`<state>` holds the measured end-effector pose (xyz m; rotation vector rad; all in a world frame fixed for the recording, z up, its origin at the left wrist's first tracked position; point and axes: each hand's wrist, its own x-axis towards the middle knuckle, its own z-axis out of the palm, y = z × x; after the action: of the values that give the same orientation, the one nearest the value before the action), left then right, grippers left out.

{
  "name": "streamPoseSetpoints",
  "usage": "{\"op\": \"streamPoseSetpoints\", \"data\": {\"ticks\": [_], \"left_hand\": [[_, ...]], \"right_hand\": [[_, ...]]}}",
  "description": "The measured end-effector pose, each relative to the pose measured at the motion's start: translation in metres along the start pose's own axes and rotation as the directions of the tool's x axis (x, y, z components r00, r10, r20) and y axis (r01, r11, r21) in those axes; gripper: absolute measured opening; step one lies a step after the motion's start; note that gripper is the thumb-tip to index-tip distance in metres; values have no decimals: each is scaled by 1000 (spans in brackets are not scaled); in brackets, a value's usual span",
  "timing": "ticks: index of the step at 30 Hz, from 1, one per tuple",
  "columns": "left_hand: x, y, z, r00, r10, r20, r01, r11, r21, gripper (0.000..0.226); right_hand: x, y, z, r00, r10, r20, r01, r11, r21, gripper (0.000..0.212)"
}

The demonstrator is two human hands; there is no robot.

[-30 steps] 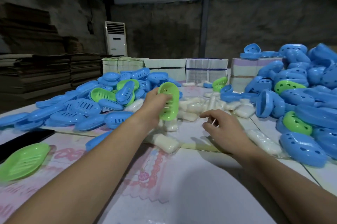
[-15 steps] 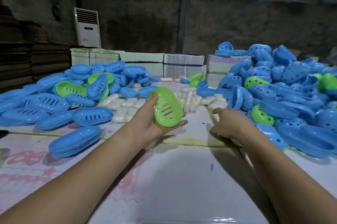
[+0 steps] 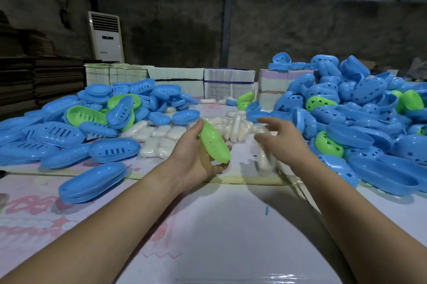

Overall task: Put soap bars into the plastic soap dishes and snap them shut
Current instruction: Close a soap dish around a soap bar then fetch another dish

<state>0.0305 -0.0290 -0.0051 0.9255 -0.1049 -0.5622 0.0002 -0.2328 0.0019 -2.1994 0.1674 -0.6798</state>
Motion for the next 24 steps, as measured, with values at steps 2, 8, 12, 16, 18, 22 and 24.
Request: {"op": "streamPoseSetpoints", "data": {"ticks": [2, 8, 12, 16, 18, 22, 24], "left_hand": [[1, -4, 0, 999, 27, 17, -29, 994, 102, 49], [7, -13, -1, 993, 54, 109, -83, 957, 278, 37], [7, -19, 0, 977, 40, 207, -106, 942, 318, 45], [7, -21, 2, 971, 72, 227, -139, 945, 295, 41], [7, -20, 2, 971, 89, 221, -151, 948, 279, 38], [8, -18, 1, 975, 92, 201, -136, 967, 215, 42], [7, -16, 1, 979, 90, 180, -123, 975, 183, 40]], "right_hand": [[-3, -6, 1, 999, -8, -54, 22, 966, 258, 43], [-13, -24, 15, 994, 1, -105, 61, 806, 588, 31], [-23, -28, 25, 995, -90, -44, 100, 845, 525, 35], [-29, -29, 33, 991, -131, -39, 134, 878, 460, 31], [-30, -29, 35, 990, -132, -43, 137, 887, 442, 31], [-29, -28, 36, 985, -175, -4, 165, 916, 366, 24], [-29, -26, 37, 980, -193, 43, 169, 931, 323, 20]]}}
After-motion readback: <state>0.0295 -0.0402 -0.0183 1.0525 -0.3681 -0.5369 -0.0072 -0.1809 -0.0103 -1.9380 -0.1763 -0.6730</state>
